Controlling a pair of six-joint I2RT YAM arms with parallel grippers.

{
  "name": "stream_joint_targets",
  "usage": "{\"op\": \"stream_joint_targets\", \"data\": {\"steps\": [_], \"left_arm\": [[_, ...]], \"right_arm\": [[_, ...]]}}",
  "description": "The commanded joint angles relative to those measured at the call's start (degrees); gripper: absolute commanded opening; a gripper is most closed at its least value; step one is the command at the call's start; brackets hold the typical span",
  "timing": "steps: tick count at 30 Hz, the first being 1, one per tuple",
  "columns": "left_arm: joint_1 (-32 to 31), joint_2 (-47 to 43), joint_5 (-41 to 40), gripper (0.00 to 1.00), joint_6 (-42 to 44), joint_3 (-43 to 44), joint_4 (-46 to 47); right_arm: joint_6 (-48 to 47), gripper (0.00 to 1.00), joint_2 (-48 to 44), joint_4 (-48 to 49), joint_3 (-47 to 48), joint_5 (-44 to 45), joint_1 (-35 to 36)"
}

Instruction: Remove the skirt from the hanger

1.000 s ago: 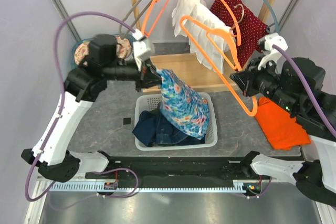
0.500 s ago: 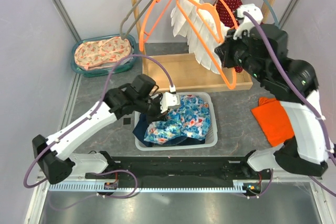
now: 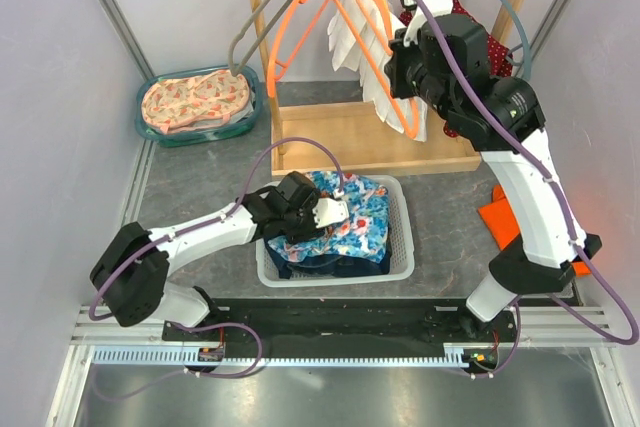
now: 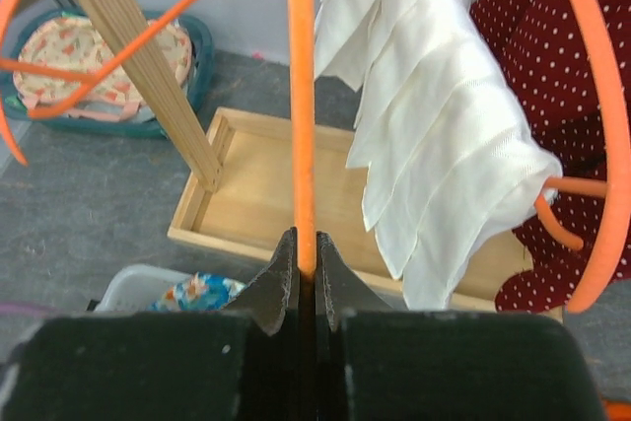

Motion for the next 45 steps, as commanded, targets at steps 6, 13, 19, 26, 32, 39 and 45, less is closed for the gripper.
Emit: {"op": "stream_joint_targets", "data": {"steps": [6, 13, 19, 26, 32, 39, 45], "left_arm": [[0.3, 2.6, -12.3, 1.0, 2.2, -6.6, 2.5], [0.3, -15.4, -0.6, 1.0, -0.7, 3.1, -10.6], [0.3, -20.0, 3.7, 1.0, -3.3, 14.7, -19.6], [0.3, -20.7, 8.2, 1.0, -3.9, 26.1, -25.3], [0.3, -21.7, 11.4, 1.0, -3.6, 34.6, -30.2], [0.3, -22.5, 11.6, 1.0, -4.5, 39.7, -32.2], [0.3, -22.3, 10.7, 1.0, -4.6, 41.0, -31.7]], "right_arm": [[-1.3, 0.0, 6.8, 7.6, 6.8, -2.2, -4.0], [-2.3, 0.0, 8.5, 9.1, 5.6, -2.7, -5.0], [-3.7, 0.0, 12.3, 11.4, 9.0, -3.4, -5.3], [-4.6, 0.0, 16.0, 15.0, 9.9, -4.7, -6.3], [-4.8, 0.0, 18.7, 17.4, 10.3, -5.8, -7.2], [-3.3, 0.0, 21.5, 18.9, 10.5, -8.1, -7.5], [-2.8, 0.0, 21.8, 19.7, 8.3, -10.3, -5.4]]}}
